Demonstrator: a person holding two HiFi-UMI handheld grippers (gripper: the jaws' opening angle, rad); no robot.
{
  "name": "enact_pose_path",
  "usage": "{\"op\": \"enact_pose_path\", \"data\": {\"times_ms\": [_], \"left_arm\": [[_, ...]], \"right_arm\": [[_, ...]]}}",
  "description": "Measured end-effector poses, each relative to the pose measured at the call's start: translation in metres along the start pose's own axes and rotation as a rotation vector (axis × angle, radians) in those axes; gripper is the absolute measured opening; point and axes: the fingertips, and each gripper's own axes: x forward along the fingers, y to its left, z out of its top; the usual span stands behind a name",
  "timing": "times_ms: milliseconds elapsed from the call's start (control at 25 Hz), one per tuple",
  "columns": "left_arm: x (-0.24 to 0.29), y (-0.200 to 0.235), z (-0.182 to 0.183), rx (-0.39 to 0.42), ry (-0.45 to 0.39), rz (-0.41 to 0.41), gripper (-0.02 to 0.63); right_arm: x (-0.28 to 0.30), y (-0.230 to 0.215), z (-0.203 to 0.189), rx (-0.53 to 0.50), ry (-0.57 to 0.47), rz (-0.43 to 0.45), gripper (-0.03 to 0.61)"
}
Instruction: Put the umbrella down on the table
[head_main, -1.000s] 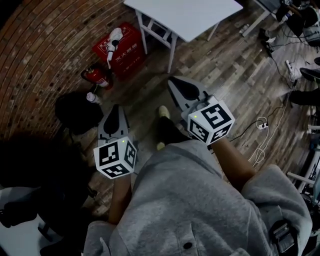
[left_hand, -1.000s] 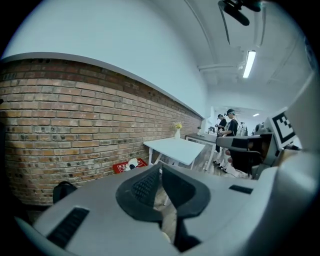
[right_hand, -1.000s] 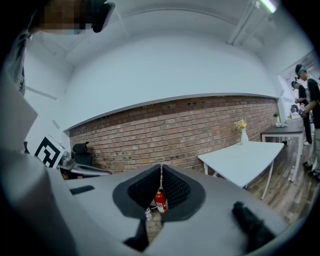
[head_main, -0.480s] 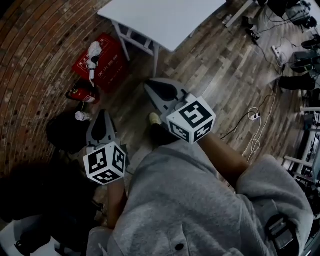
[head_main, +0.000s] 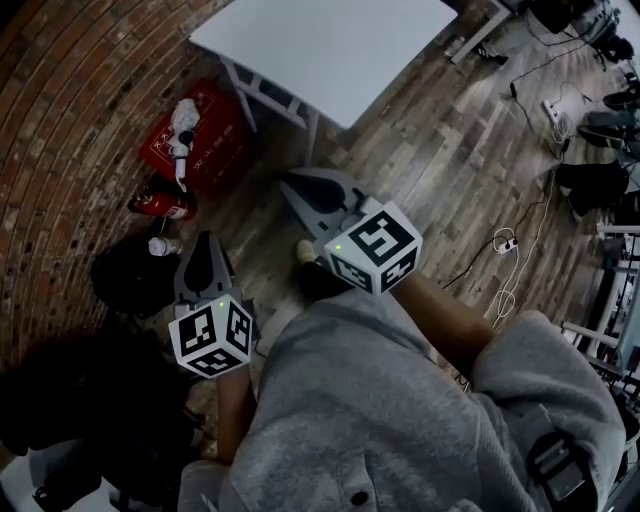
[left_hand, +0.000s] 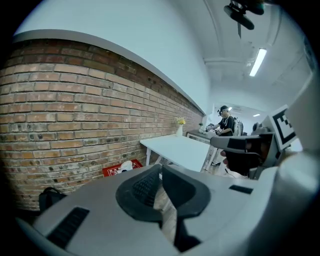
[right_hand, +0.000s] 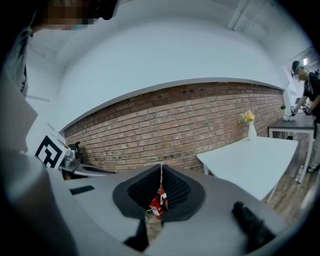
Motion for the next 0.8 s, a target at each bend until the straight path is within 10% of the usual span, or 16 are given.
{"op": "enact_pose_path", "data": {"times_ms": [800], "left_arm": [[0.058, 0.01, 0.03, -0.001, 0.014, 0.068, 0.031]], "right_arm": [[0.049, -0.061, 0.018, 0.017, 0.003, 0.048, 0.029]]}}
